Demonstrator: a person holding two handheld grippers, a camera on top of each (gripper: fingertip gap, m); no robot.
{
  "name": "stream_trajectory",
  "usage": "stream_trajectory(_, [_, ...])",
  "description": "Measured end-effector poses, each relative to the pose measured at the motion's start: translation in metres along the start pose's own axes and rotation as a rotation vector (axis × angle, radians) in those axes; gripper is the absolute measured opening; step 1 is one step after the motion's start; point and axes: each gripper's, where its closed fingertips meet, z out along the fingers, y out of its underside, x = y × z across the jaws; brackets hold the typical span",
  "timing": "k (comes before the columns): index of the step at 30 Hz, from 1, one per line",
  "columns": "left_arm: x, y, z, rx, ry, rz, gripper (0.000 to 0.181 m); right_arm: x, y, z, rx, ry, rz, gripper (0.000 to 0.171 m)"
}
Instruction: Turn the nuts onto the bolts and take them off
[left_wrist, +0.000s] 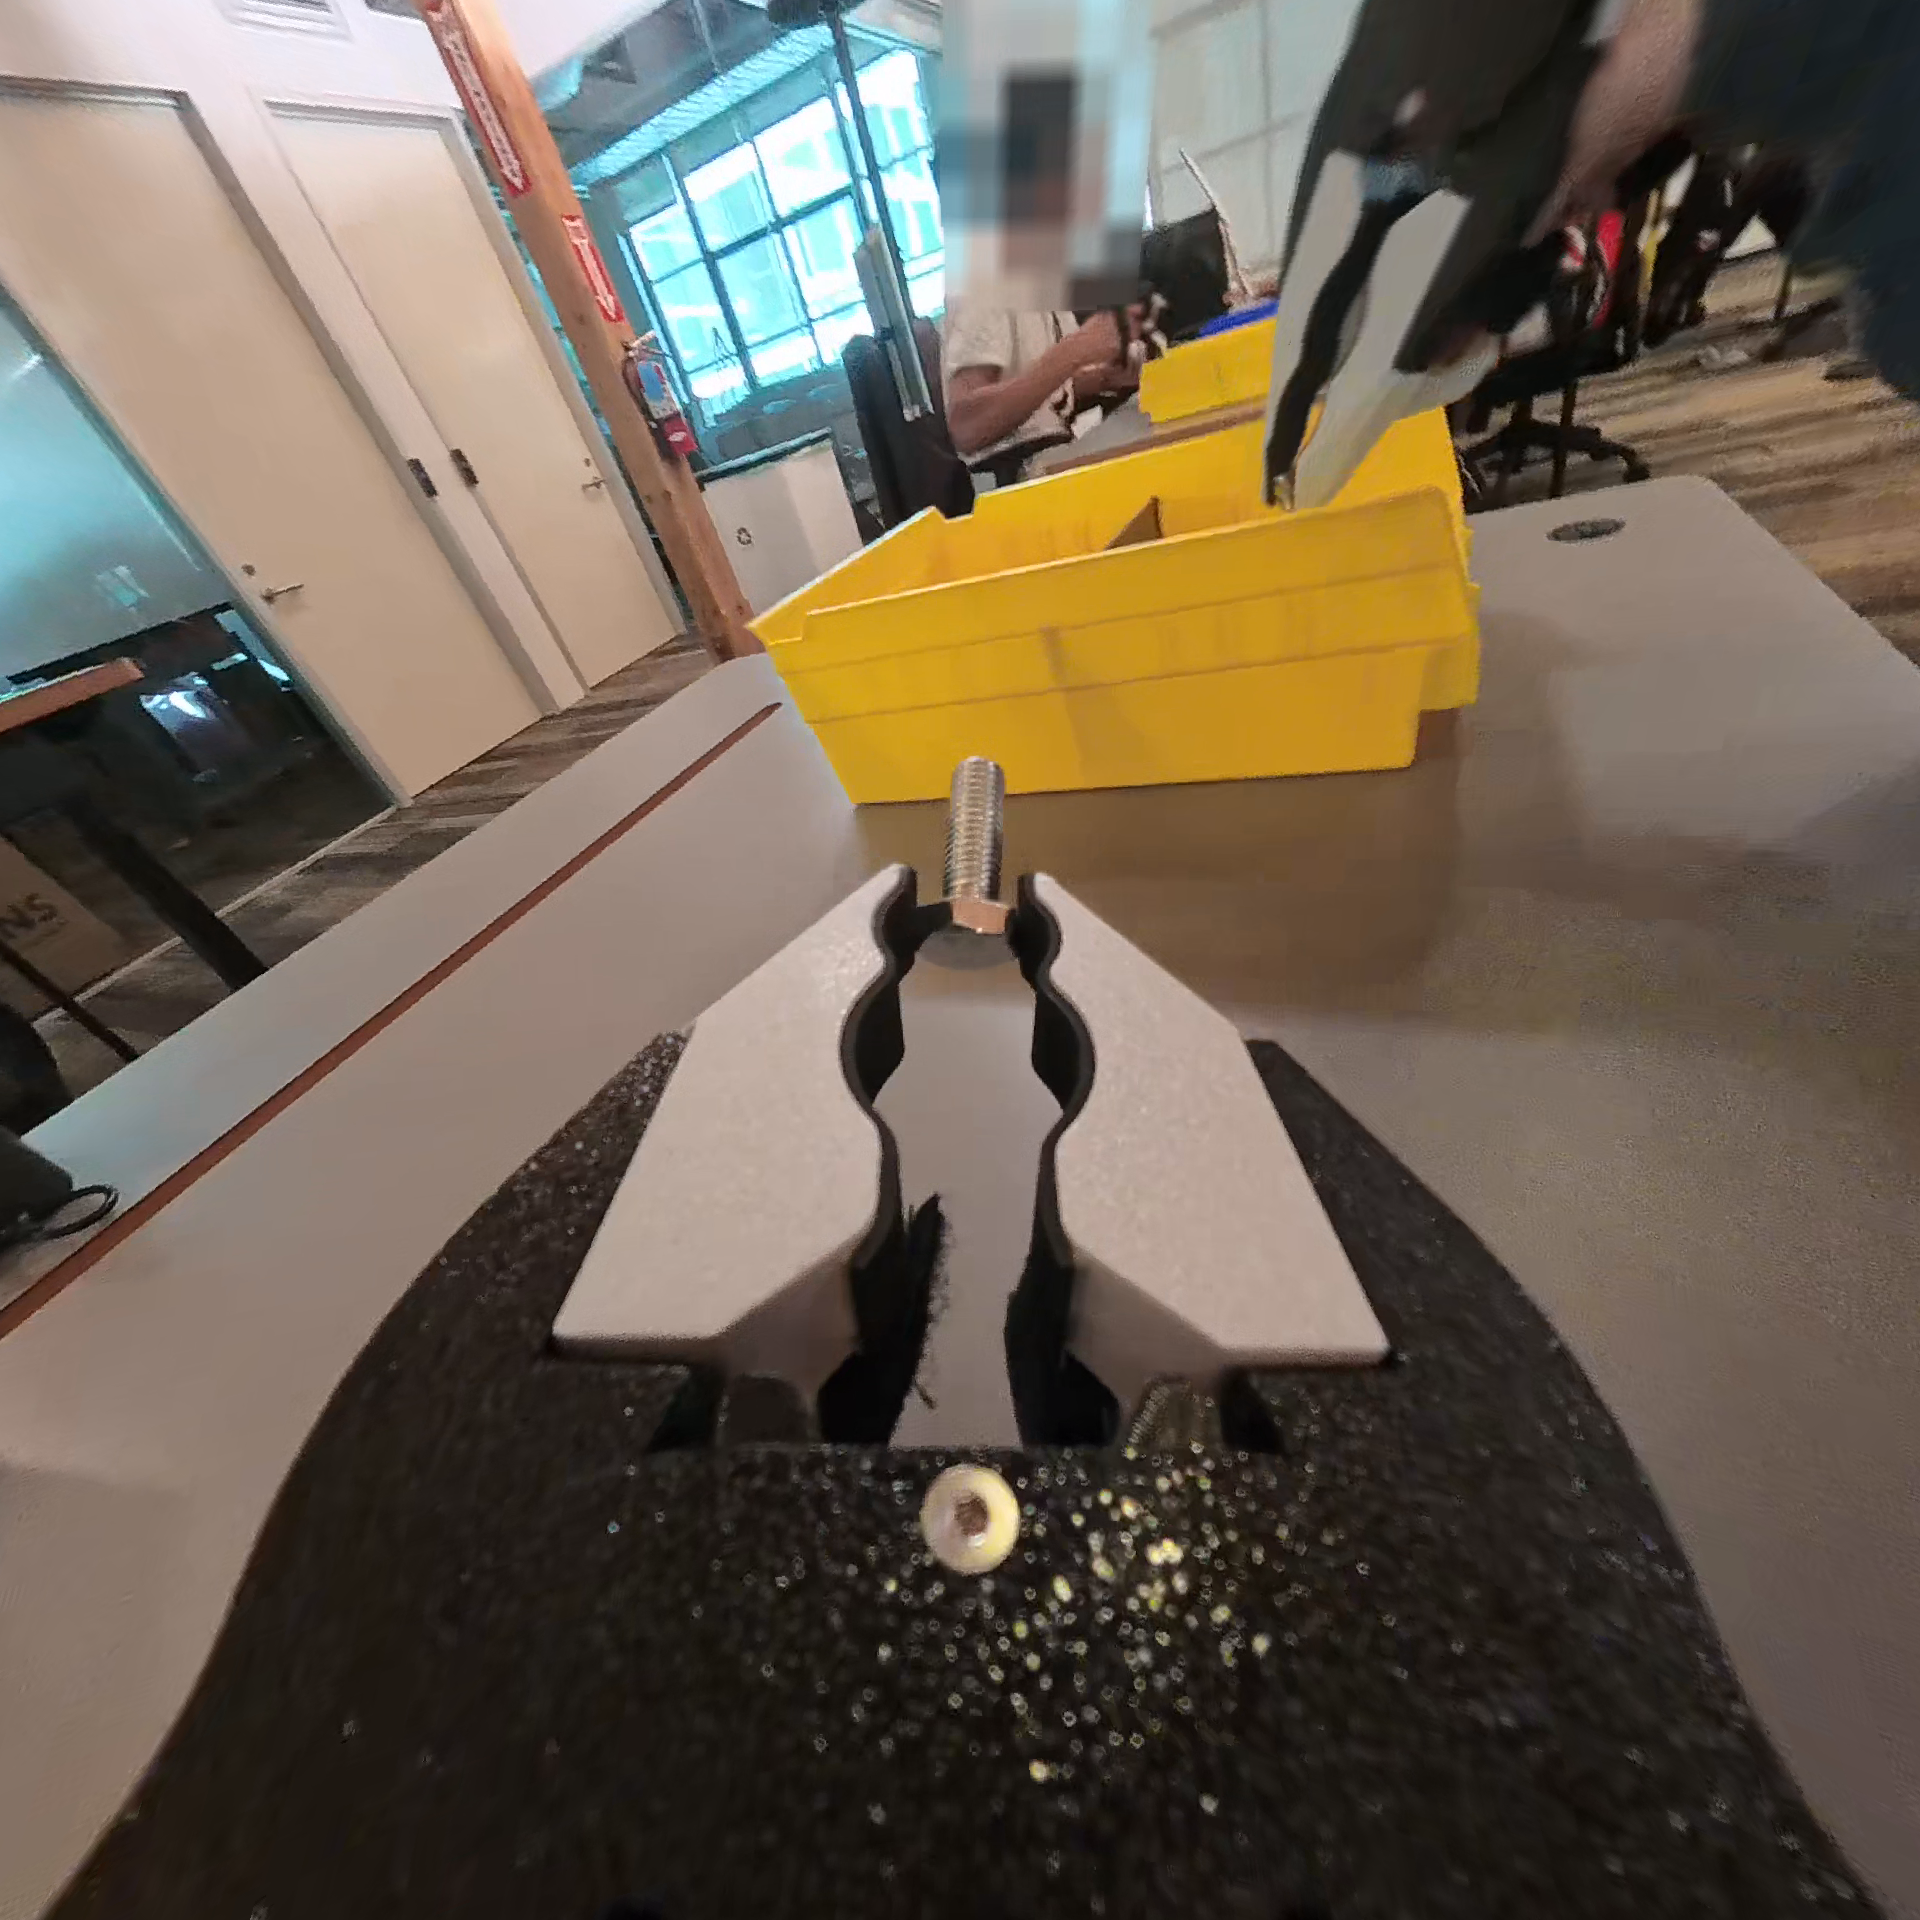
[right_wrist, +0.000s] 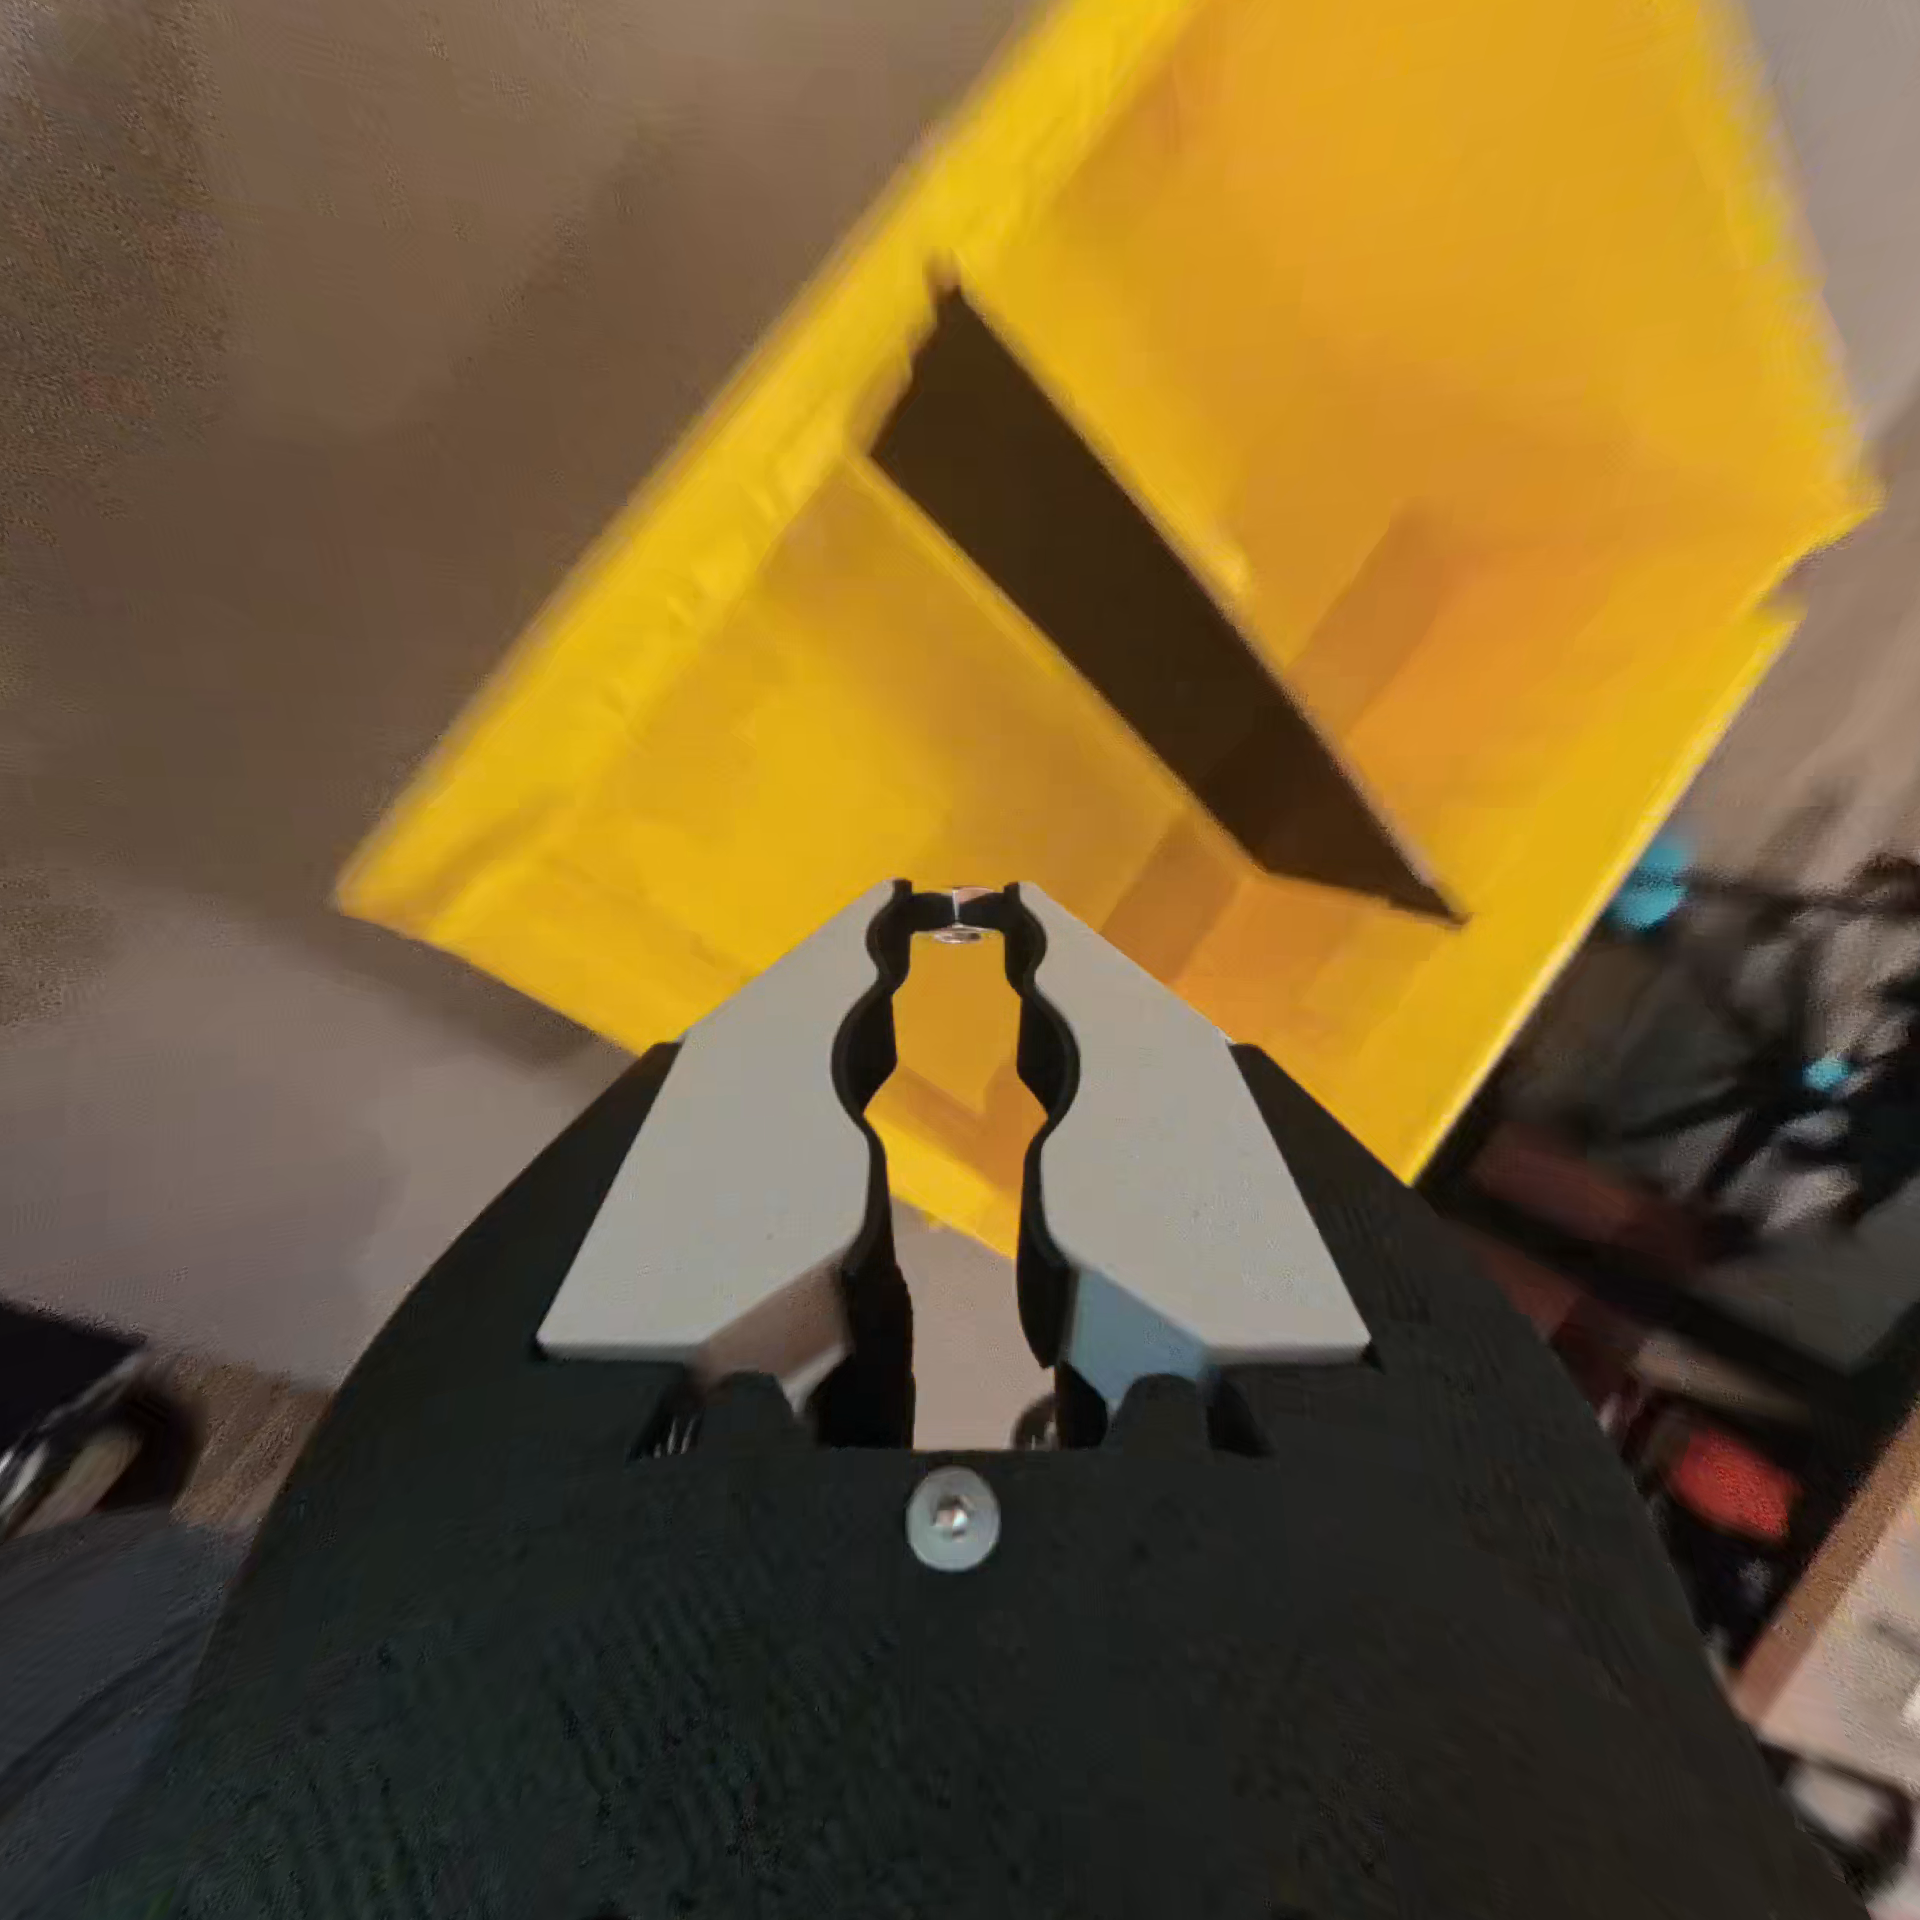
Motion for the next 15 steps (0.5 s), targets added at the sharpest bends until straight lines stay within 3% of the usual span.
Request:
stream_trajectory(1, [0.003, 0.001, 0.001, -0.007, 0.009, 0.015, 0.017, 0.003, 0.014, 0.012, -0.078, -0.048, 0.024, 0.016])
stream_trajectory(4, [0.012, 0.002, 0.003, -0.020, 0.042, 0.048, 0.017, 0.007, 0.029, 0.037, -0.180, -0.122, 0.076, 0.017])
stream_trajectory(6, [0.016, 0.003, 0.004, -0.027, 0.052, 0.070, 0.017, 0.005, 0.028, 0.043, -0.172, -0.149, 0.086, 0.033])
stream_trajectory(10, [0.022, 0.004, 0.006, -0.037, 0.074, 0.099, 0.017, 0.015, 0.018, 0.027, -0.088, -0.056, 0.118, 0.041])
stream_trajectory(12, [0.023, 0.001, 0.005, -0.022, 0.073, 0.113, 0.017, 0.018, -0.005, 0.000, 0.051, 0.050, 0.094, 0.036])
stream_trajectory(15, [0.029, -0.008, 0.003, 0.023, 0.089, 0.143, 0.017, -0.052, -0.090, -0.059, 0.551, -0.088, -0.116, 0.029])
